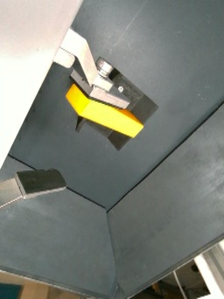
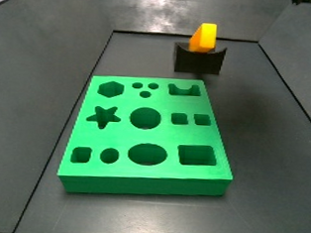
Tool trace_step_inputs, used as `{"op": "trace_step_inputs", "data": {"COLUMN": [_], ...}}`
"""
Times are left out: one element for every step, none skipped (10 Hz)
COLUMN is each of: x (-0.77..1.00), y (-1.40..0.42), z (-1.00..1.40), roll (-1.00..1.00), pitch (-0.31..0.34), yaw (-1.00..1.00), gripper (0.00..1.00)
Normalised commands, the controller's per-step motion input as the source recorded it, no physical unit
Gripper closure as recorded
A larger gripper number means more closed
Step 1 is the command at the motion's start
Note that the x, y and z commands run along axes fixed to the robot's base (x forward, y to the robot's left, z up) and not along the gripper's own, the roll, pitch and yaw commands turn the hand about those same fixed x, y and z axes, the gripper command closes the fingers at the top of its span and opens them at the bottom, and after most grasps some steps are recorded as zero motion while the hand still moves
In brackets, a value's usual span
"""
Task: Pick up the rectangle object. Move up. Place the rectangle object on the fixture. Regrasp the rectangle object. Move to above the board. Insert the rectangle object.
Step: Regrasp the rectangle object.
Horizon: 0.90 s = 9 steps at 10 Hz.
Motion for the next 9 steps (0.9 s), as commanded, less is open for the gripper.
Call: {"op": "trace_step_inputs", "data": {"x": [0.04,0.05,0.06,0.06,0.07,0.08,0.09,0.10,0.10], "y": [0.05,0.04,0.03,0.03,0.03,0.02,0.02,0.02,0.01], "z": [-1.00,-1.00,-1.00,-1.00,-1.00,-1.00,-1.00,-1.00,-0.97], "roll": [0.16,0.15,0.11,0.09,0.08,0.07,0.06,0.06,0.06], "pitch": [-0.017,-0.044,-0.068,-0.082,-0.087,-0.087,-0.089,-0.068,-0.061], "yaw": [0.13,0.11,0.09,0.07,0.05,0.02,0.01,-0.01,-0.02], "gripper": [0.00,0.00,0.00,0.00,0.00,0.00,0.00,0.00,0.00]}}
